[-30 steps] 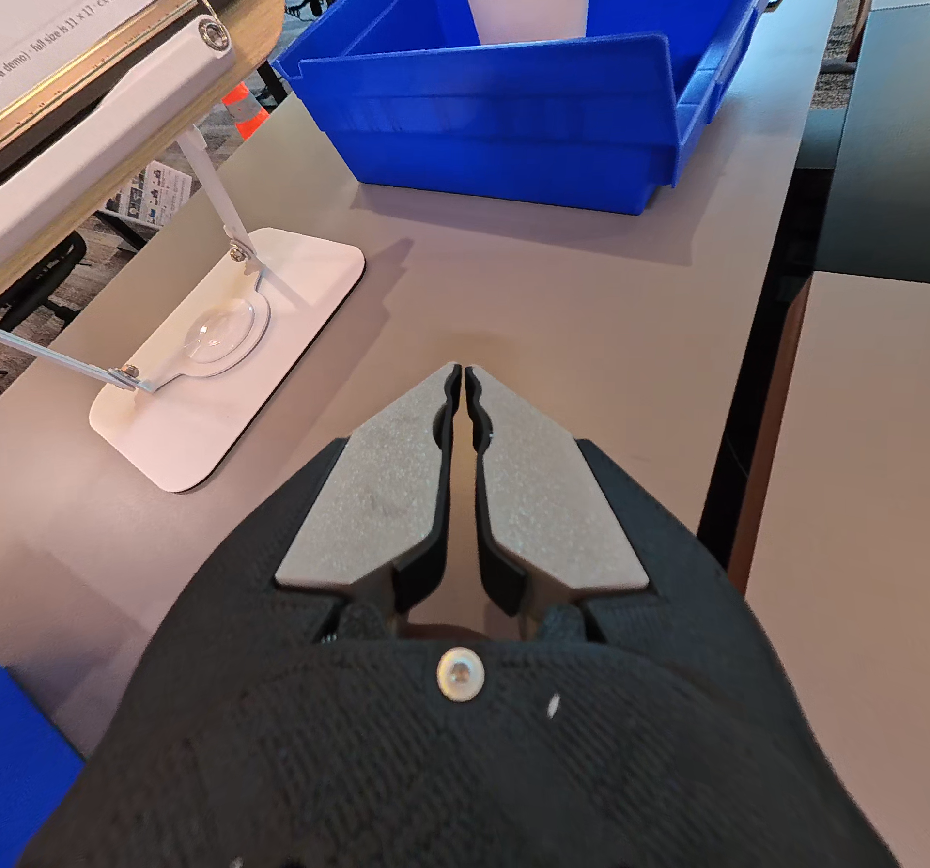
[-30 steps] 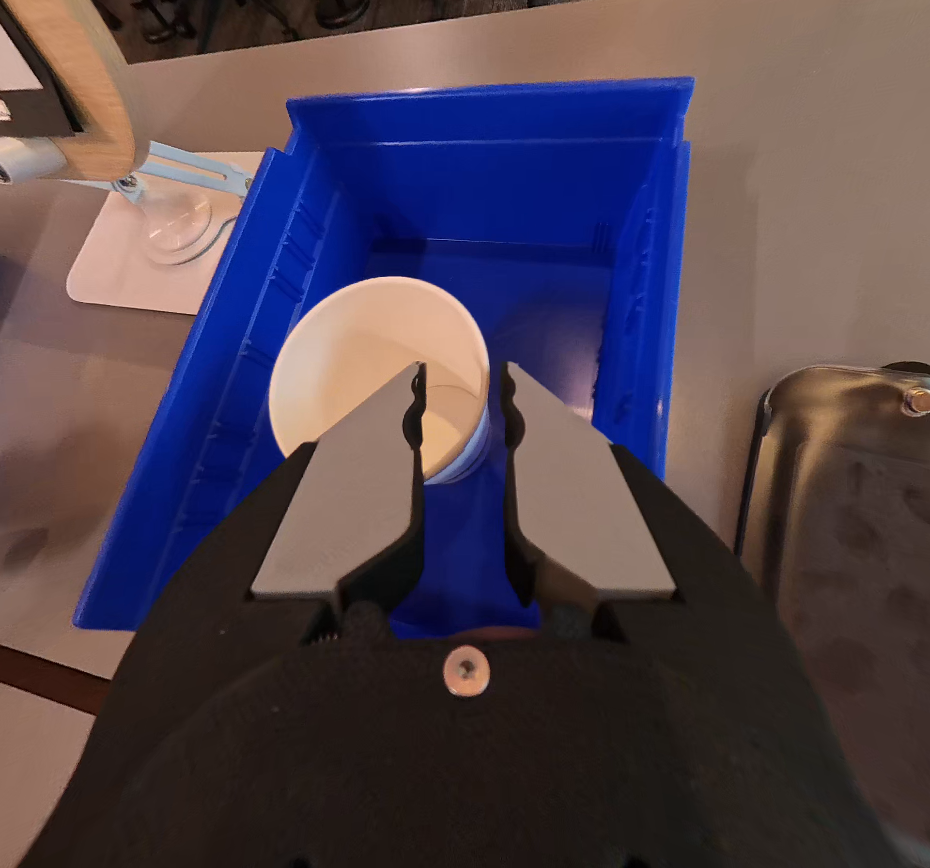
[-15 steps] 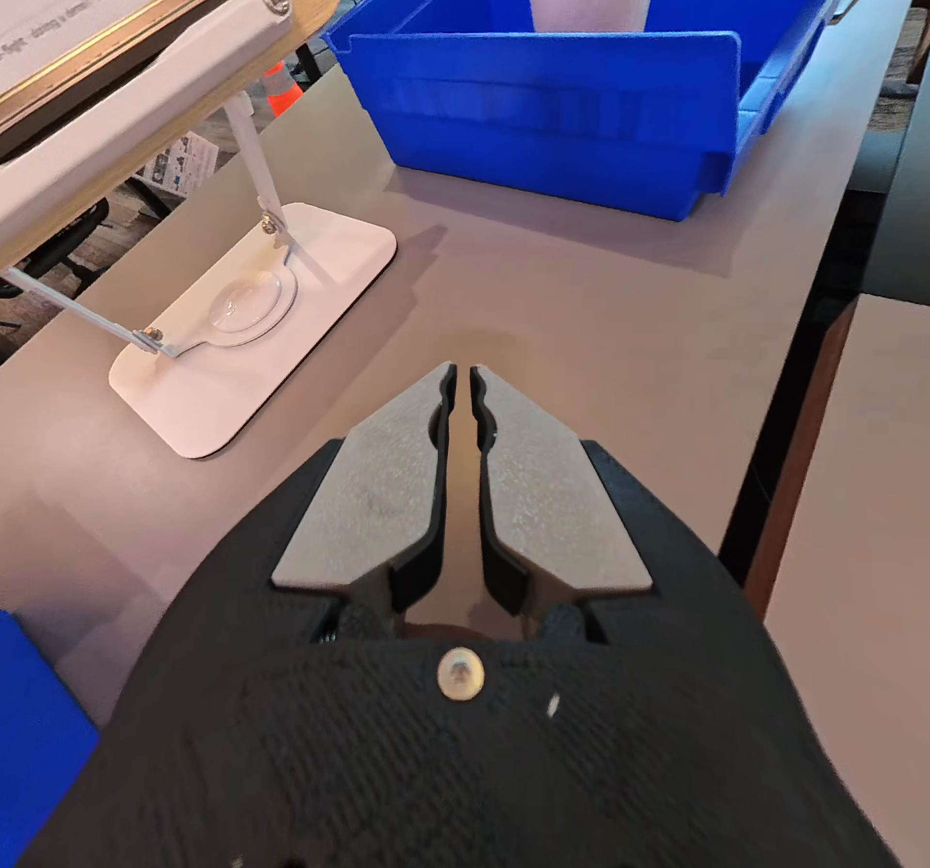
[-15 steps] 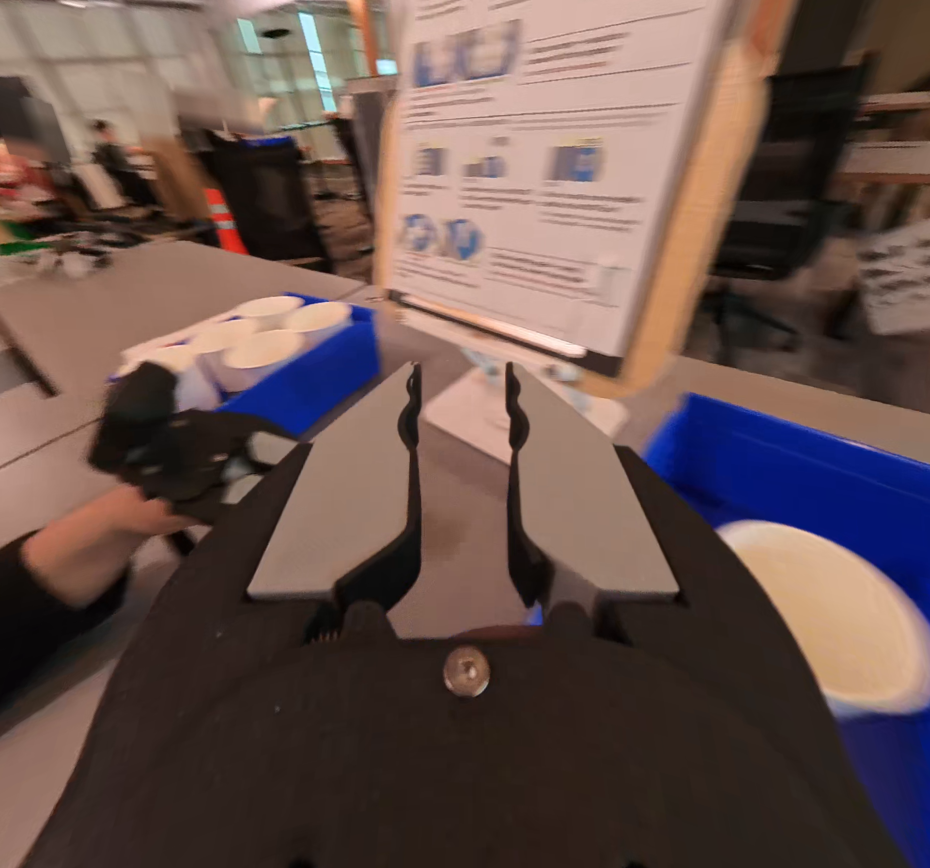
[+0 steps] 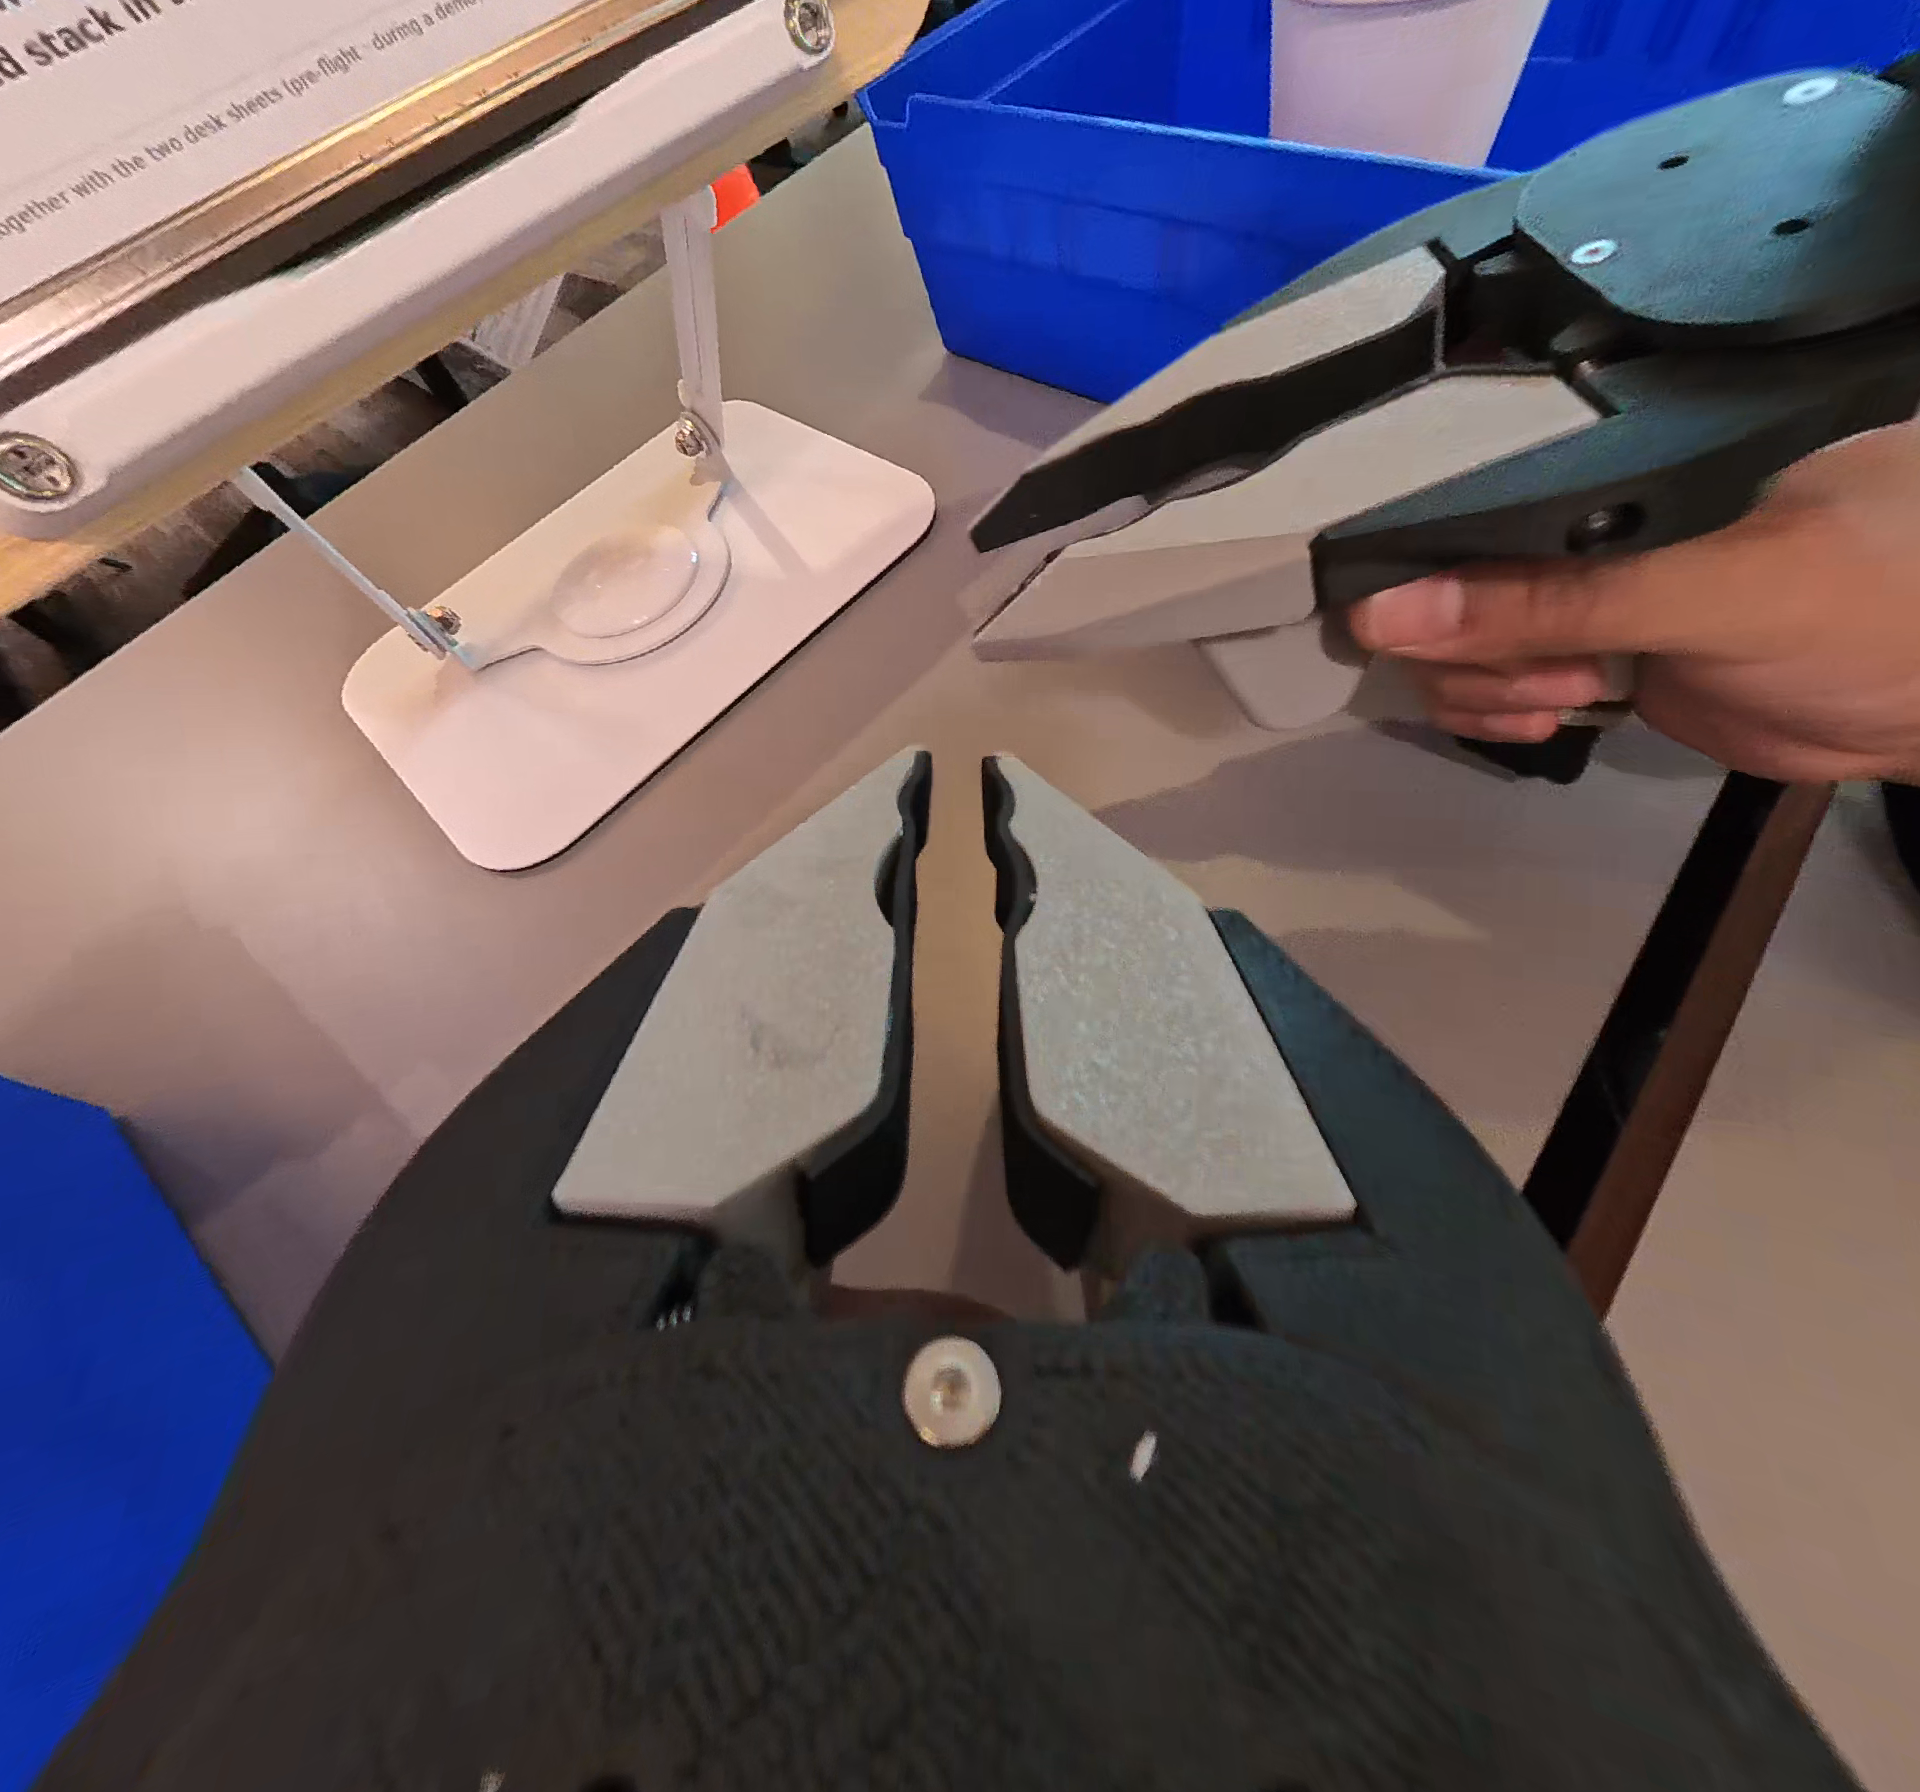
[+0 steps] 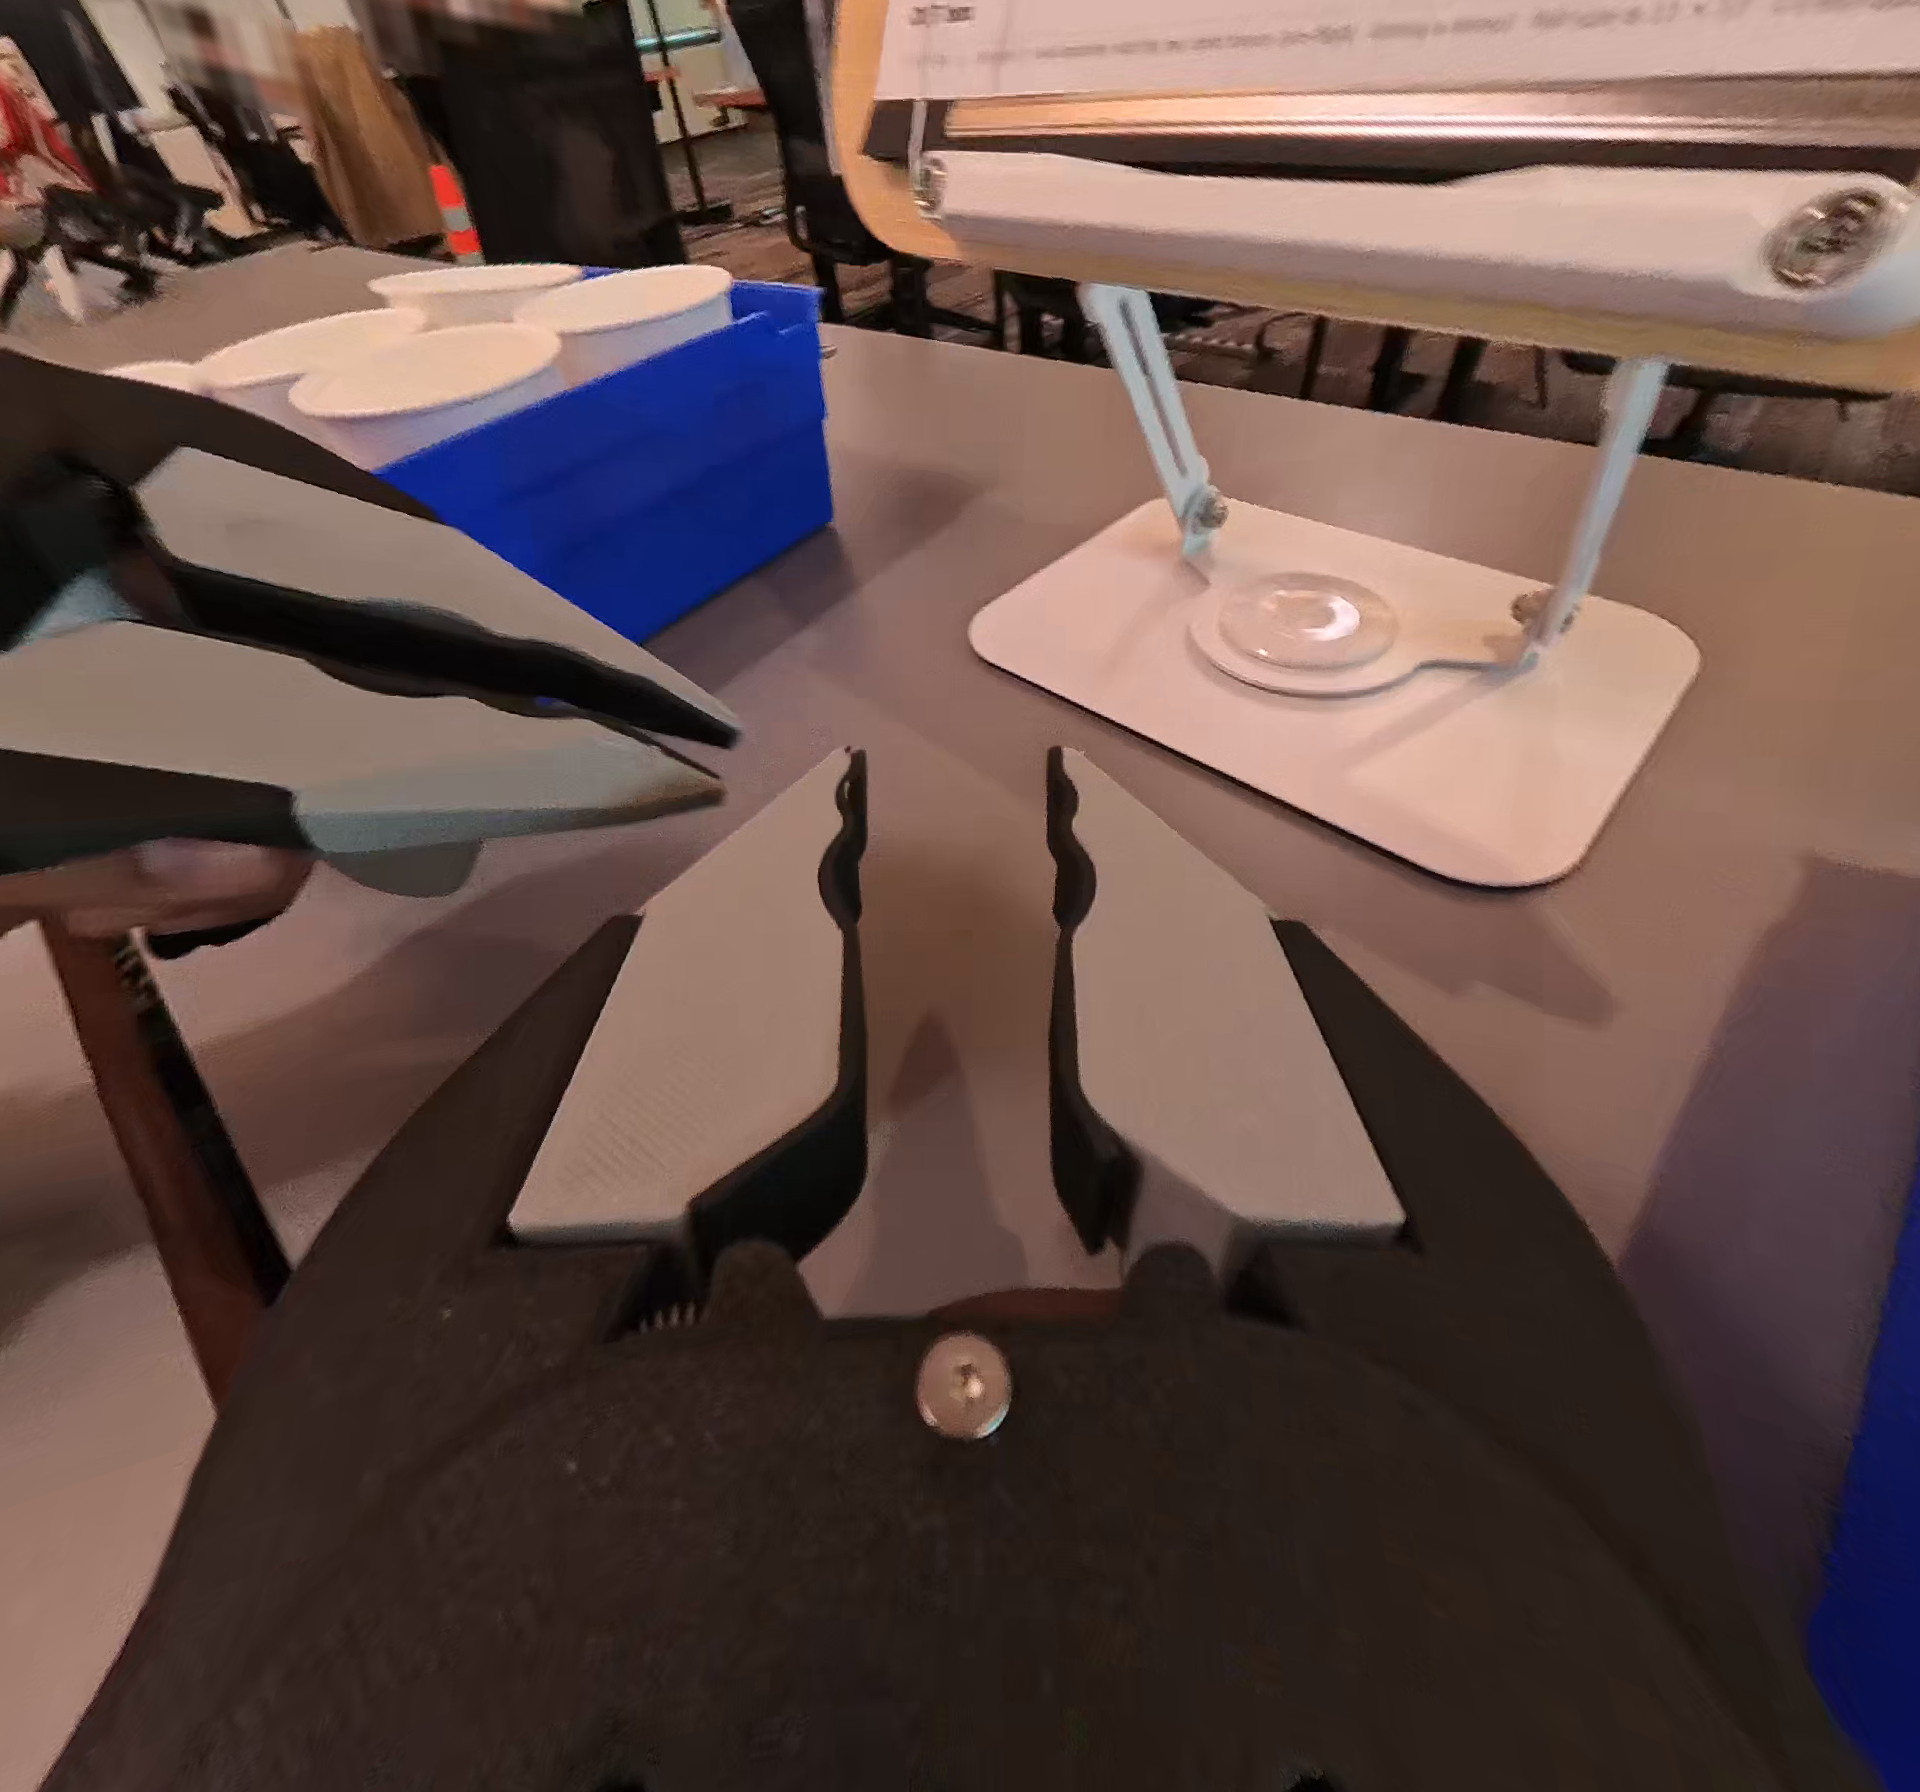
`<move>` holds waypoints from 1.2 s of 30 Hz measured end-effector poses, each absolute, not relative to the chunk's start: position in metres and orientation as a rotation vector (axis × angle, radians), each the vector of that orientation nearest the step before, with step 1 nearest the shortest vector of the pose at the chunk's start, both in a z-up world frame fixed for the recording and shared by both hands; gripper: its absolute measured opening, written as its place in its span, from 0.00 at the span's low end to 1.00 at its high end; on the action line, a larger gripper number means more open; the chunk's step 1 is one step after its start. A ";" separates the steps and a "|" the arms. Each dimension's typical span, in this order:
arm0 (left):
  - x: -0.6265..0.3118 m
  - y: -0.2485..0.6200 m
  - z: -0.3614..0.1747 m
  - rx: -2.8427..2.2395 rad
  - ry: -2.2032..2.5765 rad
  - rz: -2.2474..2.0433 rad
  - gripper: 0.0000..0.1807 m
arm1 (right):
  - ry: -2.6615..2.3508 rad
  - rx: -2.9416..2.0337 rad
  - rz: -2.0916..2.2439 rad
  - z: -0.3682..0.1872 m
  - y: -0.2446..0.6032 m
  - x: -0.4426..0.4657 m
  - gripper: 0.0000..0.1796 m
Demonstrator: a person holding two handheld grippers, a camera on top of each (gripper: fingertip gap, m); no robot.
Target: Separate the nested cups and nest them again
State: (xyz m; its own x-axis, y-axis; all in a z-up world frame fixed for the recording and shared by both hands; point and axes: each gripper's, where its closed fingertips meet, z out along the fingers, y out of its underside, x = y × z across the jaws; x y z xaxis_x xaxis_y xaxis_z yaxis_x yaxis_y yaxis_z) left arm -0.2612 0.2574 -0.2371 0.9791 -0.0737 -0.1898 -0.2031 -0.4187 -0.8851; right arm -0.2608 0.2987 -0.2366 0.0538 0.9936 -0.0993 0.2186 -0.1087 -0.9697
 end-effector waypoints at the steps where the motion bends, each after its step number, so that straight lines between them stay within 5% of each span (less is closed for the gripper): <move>1: -0.261 0.257 -0.235 -1.999 0.194 0.151 0.04 | -1.262 -1.482 1.158 -0.238 0.301 -0.259 0.17; 17: -0.374 0.142 -0.123 -1.936 -0.125 0.411 0.08 | -1.276 -1.513 1.177 -0.241 0.303 -0.255 0.17; 27: -0.423 0.120 -0.199 -2.361 -0.078 0.510 0.16 | -1.265 -1.504 1.200 -0.234 0.300 -0.253 0.17; 36: -0.434 0.127 -0.223 -2.455 -0.033 0.570 0.00 | -1.253 -1.506 1.221 -0.232 0.301 -0.252 0.17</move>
State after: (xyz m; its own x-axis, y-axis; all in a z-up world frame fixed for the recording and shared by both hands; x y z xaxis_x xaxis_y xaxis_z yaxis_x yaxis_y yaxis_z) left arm -0.4341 0.1268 -0.2225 0.9070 0.1550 -0.3916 -0.1082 -0.8129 -0.5723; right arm -0.2523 0.3012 -0.2318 0.0393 0.9837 -0.1752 0.2013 -0.1795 -0.9629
